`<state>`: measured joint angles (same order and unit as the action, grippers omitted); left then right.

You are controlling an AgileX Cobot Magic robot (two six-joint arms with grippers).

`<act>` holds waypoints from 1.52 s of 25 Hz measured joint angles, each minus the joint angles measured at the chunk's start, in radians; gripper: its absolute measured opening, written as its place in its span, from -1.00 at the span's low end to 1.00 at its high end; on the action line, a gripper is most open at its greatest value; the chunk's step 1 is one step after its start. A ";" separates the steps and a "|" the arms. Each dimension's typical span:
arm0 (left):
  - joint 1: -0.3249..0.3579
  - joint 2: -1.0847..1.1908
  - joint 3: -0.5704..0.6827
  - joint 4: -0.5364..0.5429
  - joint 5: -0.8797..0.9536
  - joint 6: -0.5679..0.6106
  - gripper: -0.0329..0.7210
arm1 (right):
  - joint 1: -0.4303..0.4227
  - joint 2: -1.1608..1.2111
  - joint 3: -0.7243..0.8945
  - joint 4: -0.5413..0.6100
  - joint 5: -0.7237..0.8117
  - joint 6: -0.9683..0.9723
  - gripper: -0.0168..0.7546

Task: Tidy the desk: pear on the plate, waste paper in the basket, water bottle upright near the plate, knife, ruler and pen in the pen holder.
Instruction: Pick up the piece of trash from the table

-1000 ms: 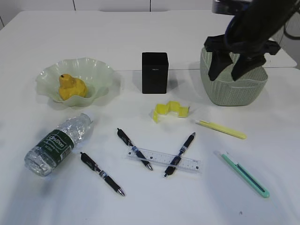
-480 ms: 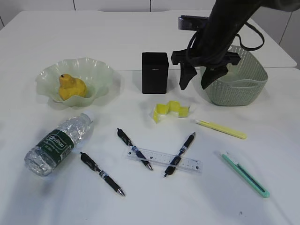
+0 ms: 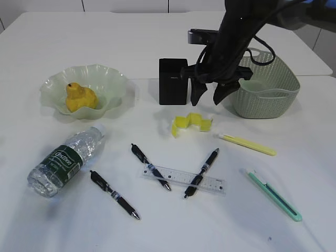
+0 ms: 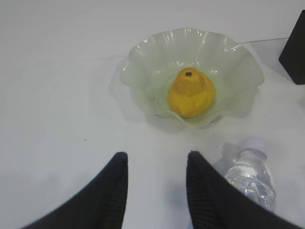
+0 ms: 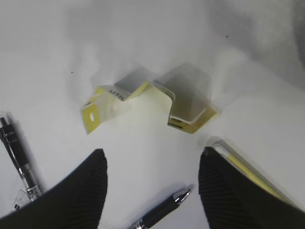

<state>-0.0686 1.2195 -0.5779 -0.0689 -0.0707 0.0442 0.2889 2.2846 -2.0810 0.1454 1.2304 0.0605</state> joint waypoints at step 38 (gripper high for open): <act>0.000 0.000 0.000 0.035 0.007 0.000 -0.16 | 0.002 0.117 -0.047 -0.034 -0.087 -0.237 0.21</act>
<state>-0.0686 1.2195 -0.5779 -0.0338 -0.0636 0.0442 0.2911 2.4018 -2.1285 0.1113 1.1433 -0.1760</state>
